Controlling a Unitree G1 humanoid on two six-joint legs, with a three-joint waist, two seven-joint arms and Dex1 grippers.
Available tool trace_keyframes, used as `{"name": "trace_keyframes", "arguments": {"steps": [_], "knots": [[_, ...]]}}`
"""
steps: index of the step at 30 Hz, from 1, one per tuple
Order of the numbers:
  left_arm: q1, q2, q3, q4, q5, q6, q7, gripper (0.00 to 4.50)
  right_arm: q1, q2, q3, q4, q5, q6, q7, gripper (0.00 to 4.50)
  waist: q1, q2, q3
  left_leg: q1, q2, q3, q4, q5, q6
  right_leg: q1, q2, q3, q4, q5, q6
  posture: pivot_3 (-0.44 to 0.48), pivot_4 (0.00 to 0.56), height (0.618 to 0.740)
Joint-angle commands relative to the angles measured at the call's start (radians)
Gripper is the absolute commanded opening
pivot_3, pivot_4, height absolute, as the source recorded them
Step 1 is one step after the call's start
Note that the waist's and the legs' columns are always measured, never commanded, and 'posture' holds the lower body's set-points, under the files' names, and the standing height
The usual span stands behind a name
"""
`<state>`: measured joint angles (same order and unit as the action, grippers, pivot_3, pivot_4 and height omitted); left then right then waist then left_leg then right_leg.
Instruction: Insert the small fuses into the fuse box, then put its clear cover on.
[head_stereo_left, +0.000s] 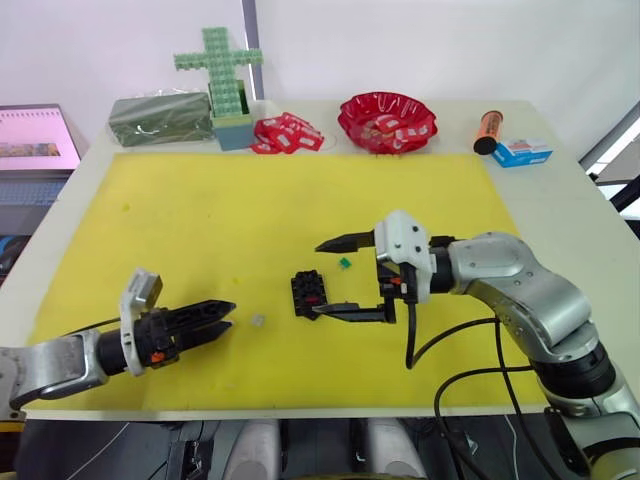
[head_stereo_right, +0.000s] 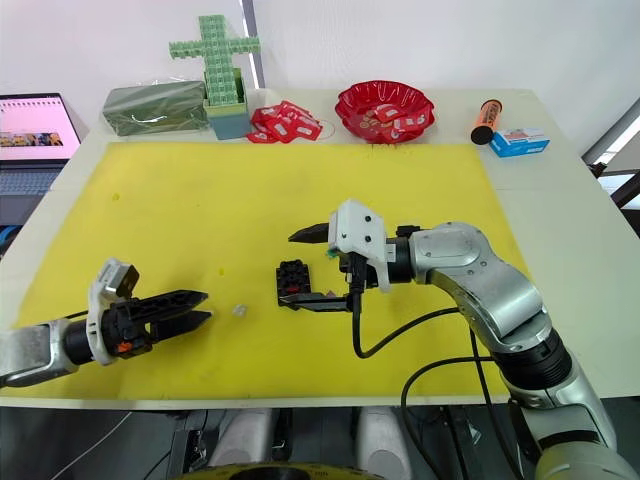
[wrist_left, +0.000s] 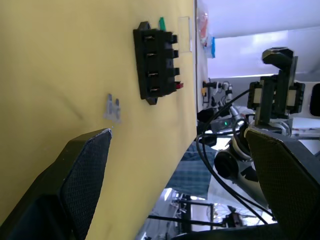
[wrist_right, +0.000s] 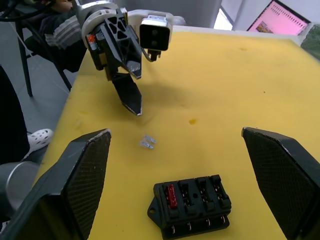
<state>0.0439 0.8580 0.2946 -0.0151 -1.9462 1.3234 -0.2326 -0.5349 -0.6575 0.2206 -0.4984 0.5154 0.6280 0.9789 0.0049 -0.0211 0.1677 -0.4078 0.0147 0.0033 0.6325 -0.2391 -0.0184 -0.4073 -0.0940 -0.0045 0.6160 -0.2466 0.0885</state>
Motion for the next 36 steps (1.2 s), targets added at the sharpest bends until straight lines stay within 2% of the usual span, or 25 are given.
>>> {"name": "trace_keyframes", "arguments": {"steps": [1,4,8,13,17,25,30,36], "knots": [[-0.009,-0.009,-0.012,0.023,-0.026,-0.012,0.048,4.50,-0.011,-0.007,-0.003,-0.044,0.004,-0.001,0.006,4.47,0.000,0.000,0.000,0.000,0.000,0.000,0.000,0.000,0.000,0.000,0.000,0.000,0.000,0.000,0.000,0.000,0.150,0.740],[-0.038,-0.002,-0.039,0.045,-0.026,0.011,0.044,4.50,-0.038,0.009,-0.002,-0.049,0.020,0.024,-0.003,4.47,0.000,0.000,0.000,0.000,0.000,0.000,0.000,0.000,0.000,0.000,0.000,0.000,0.000,0.000,0.000,0.000,0.150,0.740],[-0.053,-0.052,-0.070,0.053,-0.026,-0.036,0.139,4.50,-0.023,-0.007,-0.004,-0.051,-0.001,0.028,-0.013,4.47,0.005,0.001,-0.001,0.000,0.000,0.000,0.000,0.000,0.000,0.001,0.000,0.000,0.000,0.000,0.000,0.000,0.150,0.740],[-0.050,-0.095,-0.090,0.032,-0.026,-0.035,0.178,4.50,-0.010,-0.014,-0.023,-0.082,0.028,0.071,-0.030,4.47,0.008,0.003,-0.002,0.000,-0.002,0.000,0.001,0.000,0.000,0.002,-0.002,0.000,0.000,0.000,0.000,0.000,0.150,0.740],[-0.100,-0.163,-0.098,0.056,-0.026,-0.061,0.250,4.50,-0.002,-0.031,-0.024,-0.094,0.018,0.077,-0.038,4.47,0.013,0.005,-0.003,0.001,-0.005,0.000,0.002,0.000,0.000,0.002,-0.003,-0.001,-0.001,0.000,0.000,0.000,0.150,0.740],[-0.135,-0.233,-0.120,0.063,-0.026,-0.082,0.356,4.50,0.008,-0.049,-0.040,-0.109,0.029,0.094,-0.054,4.47,0.023,0.006,-0.004,0.001,-0.007,0.000,0.004,0.001,0.001,0.004,-0.005,-0.002,-0.002,0.000,0.000,0.000,0.150,0.740],[-0.128,-0.223,-0.144,0.049,-0.026,-0.016,0.312,4.50,0.009,-0.042,-0.038,-0.116,0.039,0.105,-0.067,4.47,0.034,0.007,-0.005,0.001,-0.007,0.000,0.006,0.000,0.001,0.003,-0.004,-0.002,-0.003,0.000,0.000,0.000,0.150,0.740],[-0.147,-0.227,-0.168,0.060,-0.026,-0.025,0.325,4.50,0.022,-0.055,-0.034,-0.121,0.033,0.104,-0.070,4.47,0.035,0.007,-0.005,0.001,-0.008,0.000,0.006,0.000,0.002,0.003,-0.005,-0.002,-0.004,0.000,0.000,0.000,0.150,0.740]]}}
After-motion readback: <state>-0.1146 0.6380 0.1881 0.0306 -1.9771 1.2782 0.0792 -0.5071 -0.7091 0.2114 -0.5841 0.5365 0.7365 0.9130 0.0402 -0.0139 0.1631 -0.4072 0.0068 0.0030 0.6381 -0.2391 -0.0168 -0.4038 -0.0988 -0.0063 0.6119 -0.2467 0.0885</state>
